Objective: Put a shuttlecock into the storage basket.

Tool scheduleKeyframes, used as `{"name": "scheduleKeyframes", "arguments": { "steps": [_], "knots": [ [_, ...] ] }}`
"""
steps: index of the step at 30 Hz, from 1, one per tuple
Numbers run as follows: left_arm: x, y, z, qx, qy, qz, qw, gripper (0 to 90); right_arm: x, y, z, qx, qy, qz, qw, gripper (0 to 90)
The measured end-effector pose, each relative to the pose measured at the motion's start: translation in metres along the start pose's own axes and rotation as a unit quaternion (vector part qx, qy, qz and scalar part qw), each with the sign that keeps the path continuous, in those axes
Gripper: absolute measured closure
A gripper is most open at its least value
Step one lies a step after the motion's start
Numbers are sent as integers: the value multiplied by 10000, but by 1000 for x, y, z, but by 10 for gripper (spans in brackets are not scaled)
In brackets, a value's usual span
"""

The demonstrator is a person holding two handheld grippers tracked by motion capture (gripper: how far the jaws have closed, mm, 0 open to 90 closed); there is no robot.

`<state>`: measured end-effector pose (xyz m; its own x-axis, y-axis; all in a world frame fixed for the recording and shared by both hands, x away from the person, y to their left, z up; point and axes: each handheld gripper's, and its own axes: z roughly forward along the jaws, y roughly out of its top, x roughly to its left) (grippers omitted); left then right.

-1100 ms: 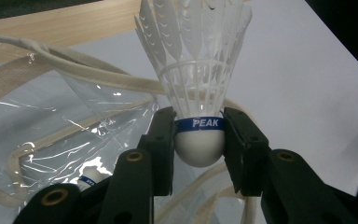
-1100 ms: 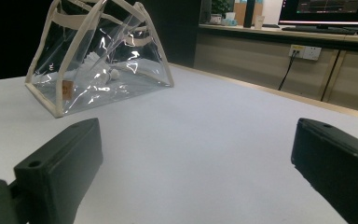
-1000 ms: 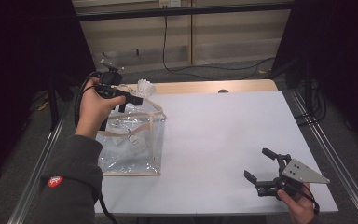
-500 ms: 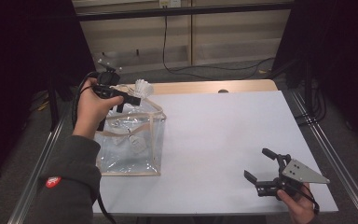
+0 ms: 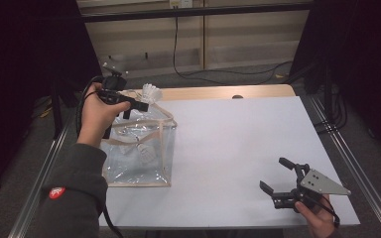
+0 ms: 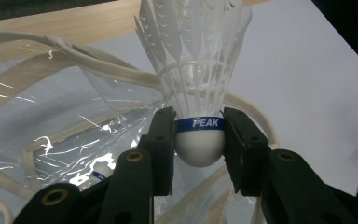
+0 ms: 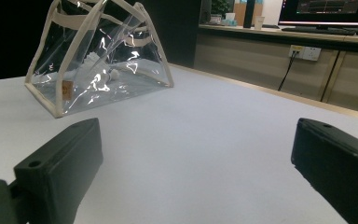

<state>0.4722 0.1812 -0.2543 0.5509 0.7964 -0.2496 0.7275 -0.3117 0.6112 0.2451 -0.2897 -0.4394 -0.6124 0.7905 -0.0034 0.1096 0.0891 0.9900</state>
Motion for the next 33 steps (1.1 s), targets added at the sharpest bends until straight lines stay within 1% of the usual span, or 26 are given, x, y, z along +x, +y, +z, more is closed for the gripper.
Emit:
{"name": "scheduleKeyframes", "arguments": {
  "steps": [1, 3, 9, 10, 12, 13, 16, 22, 33],
  "knots": [
    [1, 0, 0, 3, 10, 14, 10000, 653, 0, 0, 0, 7, 3, 11, 10000, 19],
    [1, -1, -1, -28, 19, -31, 10000, 654, 0, 0, 0, 7, 9, 1, 10000, 19],
    [4, -2, -2, 4, 38, -26, 10000, 653, 0, 0, 0, 18, 11, 14, 10000, 19],
    [4, -3, -2, -24, 41, -58, 10000, 653, 1, 0, 0, 21, 11, 16, 10000, 20],
    [5, -3, -3, 5, 41, -67, 10000, 653, 0, 0, 0, 1, 14, 6, 10000, 19],
    [6, -4, -3, -27, 90, -76, 9999, 654, 0, 0, 0, 1, 13, 7, 10000, 19],
    [8, -6, -4, -43, 79, -108, 9999, 654, 0, 0, 0, -6, 8, -6, 10000, 19],
    [11, -9, -8, -71, 153, -137, 9998, 653, 0, 0, 0, 4, 5, -9, 10000, 19],
    [15, -13, -9, -95, 213, -176, 9996, 653, 0, 0, 0, 5, 12, -14, 10000, 19]
  ]
}}
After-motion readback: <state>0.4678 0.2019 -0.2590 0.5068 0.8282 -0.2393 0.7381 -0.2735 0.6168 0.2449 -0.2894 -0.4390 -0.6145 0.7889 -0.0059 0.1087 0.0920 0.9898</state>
